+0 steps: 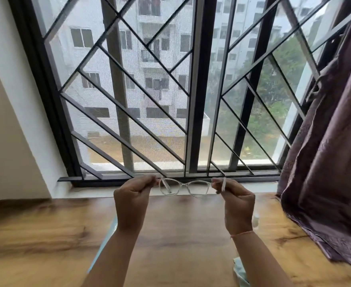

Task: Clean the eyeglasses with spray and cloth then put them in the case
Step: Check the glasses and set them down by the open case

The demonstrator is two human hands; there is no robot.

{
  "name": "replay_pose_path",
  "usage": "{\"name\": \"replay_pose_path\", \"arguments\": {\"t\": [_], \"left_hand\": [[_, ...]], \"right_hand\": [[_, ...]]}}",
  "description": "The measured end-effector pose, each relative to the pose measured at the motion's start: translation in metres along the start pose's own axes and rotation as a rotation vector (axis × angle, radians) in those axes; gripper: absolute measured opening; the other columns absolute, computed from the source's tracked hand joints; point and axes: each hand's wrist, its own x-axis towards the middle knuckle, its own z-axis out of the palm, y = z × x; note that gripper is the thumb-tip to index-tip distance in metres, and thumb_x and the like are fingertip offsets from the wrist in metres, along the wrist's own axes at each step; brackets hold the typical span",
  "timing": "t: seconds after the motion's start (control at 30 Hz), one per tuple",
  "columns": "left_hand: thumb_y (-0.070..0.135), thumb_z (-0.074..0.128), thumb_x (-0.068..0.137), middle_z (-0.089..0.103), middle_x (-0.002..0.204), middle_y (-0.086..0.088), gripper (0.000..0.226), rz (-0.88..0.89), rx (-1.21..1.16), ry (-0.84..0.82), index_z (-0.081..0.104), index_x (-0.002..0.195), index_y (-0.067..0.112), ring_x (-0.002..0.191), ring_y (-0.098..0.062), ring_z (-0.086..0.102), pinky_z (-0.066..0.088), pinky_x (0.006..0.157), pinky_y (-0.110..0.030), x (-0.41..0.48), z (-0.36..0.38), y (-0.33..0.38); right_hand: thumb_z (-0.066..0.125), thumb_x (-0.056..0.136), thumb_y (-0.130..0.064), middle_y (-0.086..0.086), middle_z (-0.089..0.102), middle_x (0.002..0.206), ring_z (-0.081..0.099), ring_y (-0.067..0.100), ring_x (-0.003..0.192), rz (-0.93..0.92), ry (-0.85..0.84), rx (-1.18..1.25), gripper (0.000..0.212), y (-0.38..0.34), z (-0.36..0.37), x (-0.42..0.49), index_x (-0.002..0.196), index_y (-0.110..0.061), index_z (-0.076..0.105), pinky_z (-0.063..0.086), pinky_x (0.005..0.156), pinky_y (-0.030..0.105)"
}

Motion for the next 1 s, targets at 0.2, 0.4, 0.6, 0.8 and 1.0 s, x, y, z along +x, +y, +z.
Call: {"name": "replay_pose_path", "arguments": {"t": [0.2, 0.4, 0.6, 0.8, 1.0], "left_hand": [[0.007, 0.069, 0.067, 0.063, 0.078, 0.037, 0.026, 0.002, -0.009, 0.016, 0.071, 0.089, 0.019, 0.078, 0.015, 0.061, 0.046, 0.075, -0.005, 0.000, 0.003, -0.002], [0.003, 0.069, 0.066, 0.060, 0.085, 0.030, 0.028, 0.058, 0.030, 0.046, 0.069, 0.090, 0.017, 0.079, 0.023, 0.056, 0.041, 0.074, 0.000, 0.000, 0.005, -0.001], [0.002, 0.067, 0.067, 0.061, 0.098, 0.026, 0.029, 0.073, 0.036, 0.057, 0.069, 0.091, 0.019, 0.078, 0.022, 0.057, 0.044, 0.074, -0.003, -0.002, 0.005, -0.003], [-0.004, 0.067, 0.067, 0.064, 0.094, 0.022, 0.034, 0.087, 0.025, 0.064, 0.069, 0.089, 0.021, 0.077, 0.015, 0.060, 0.047, 0.074, -0.008, -0.003, 0.005, -0.004], [-0.010, 0.069, 0.066, 0.064, 0.091, 0.030, 0.038, 0.085, 0.032, 0.062, 0.069, 0.088, 0.021, 0.077, 0.019, 0.058, 0.044, 0.074, -0.003, -0.005, 0.005, -0.004]], "right_hand": [[0.058, 0.071, 0.018, 0.000, 0.072, 0.071, 0.064, 0.021, 0.069, -0.106, -0.037, -0.115, 0.041, -0.001, -0.002, 0.006, 0.072, -0.020, 0.076, 0.052, 0.063, 0.023], [0.065, 0.071, 0.011, -0.014, 0.071, 0.075, 0.067, 0.011, 0.072, -0.394, -0.100, -0.391, 0.033, -0.012, 0.001, 0.008, 0.081, -0.019, 0.073, 0.055, 0.068, 0.028], [0.066, 0.071, 0.007, 0.006, 0.066, 0.073, 0.058, 0.014, 0.073, -0.678, -0.178, -0.676, 0.017, -0.012, 0.006, 0.010, 0.079, -0.005, 0.074, 0.050, 0.067, 0.030], [0.067, 0.065, 0.022, 0.008, 0.064, 0.072, 0.055, 0.023, 0.071, -0.735, -0.232, -0.820, 0.029, 0.000, 0.005, 0.012, 0.078, -0.003, 0.074, 0.047, 0.066, 0.032], [0.068, 0.067, 0.016, 0.009, 0.064, 0.072, 0.054, 0.024, 0.070, -0.741, -0.254, -0.862, 0.024, -0.001, 0.006, 0.011, 0.079, -0.004, 0.074, 0.047, 0.064, 0.033]]}}
